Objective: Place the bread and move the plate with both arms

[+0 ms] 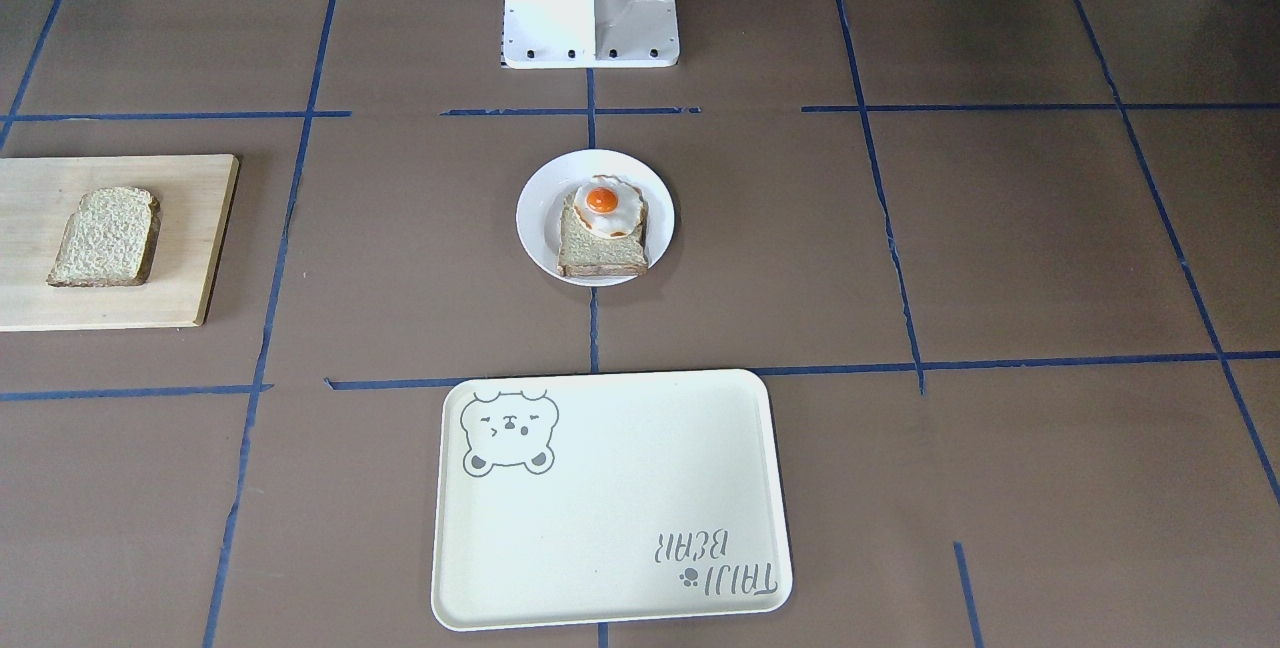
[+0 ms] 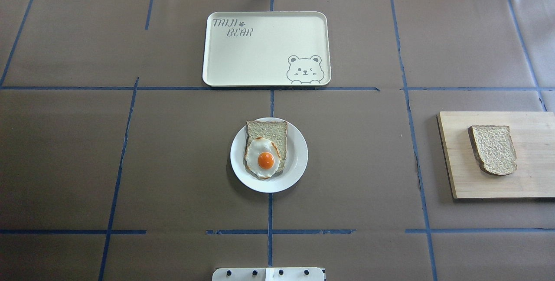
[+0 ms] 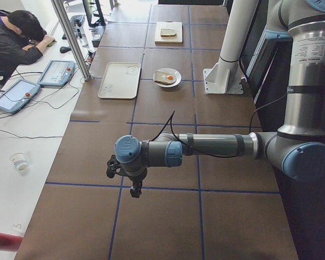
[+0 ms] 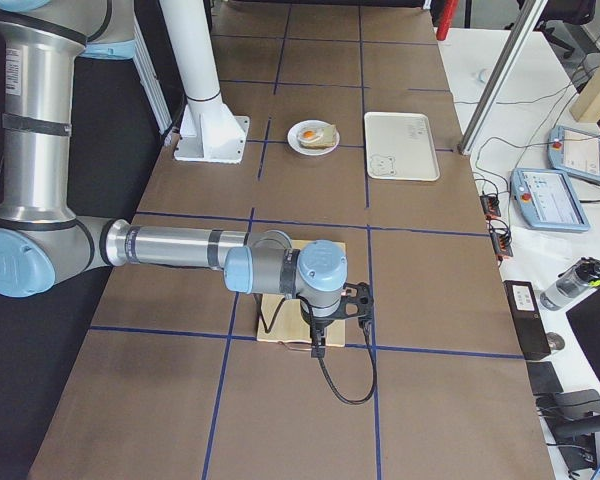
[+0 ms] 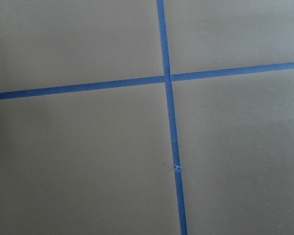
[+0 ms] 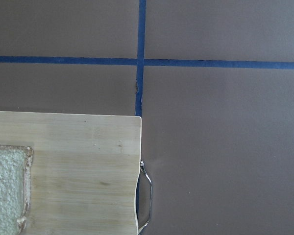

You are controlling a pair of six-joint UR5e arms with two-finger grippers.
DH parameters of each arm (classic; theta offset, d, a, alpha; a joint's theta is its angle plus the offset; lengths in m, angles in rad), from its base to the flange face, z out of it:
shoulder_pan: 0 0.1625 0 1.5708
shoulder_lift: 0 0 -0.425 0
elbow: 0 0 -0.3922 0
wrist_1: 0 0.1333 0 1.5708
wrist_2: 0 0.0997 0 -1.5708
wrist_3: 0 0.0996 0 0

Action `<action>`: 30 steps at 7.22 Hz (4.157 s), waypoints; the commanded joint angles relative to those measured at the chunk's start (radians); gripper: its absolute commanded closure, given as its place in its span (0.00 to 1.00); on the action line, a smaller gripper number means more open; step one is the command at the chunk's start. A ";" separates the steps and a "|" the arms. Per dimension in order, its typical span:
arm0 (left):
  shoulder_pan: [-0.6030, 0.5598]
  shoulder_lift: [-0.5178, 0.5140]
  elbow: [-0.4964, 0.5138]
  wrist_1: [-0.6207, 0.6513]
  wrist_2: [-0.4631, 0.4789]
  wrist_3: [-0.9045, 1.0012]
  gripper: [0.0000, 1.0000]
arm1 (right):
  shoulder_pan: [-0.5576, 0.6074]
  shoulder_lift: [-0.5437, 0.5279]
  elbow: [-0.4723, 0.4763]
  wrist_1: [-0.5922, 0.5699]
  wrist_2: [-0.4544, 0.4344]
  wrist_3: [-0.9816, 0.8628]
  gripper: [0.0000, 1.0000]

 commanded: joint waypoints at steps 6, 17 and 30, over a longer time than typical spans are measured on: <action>0.000 0.000 0.002 -0.002 0.001 0.000 0.00 | 0.000 0.008 -0.014 0.003 -0.005 0.003 0.00; 0.000 -0.002 0.004 -0.005 -0.001 0.000 0.00 | -0.001 0.019 -0.011 0.005 -0.003 0.003 0.00; -0.003 0.008 -0.010 -0.008 -0.003 0.002 0.00 | -0.518 -0.087 -0.031 0.678 -0.153 0.888 0.00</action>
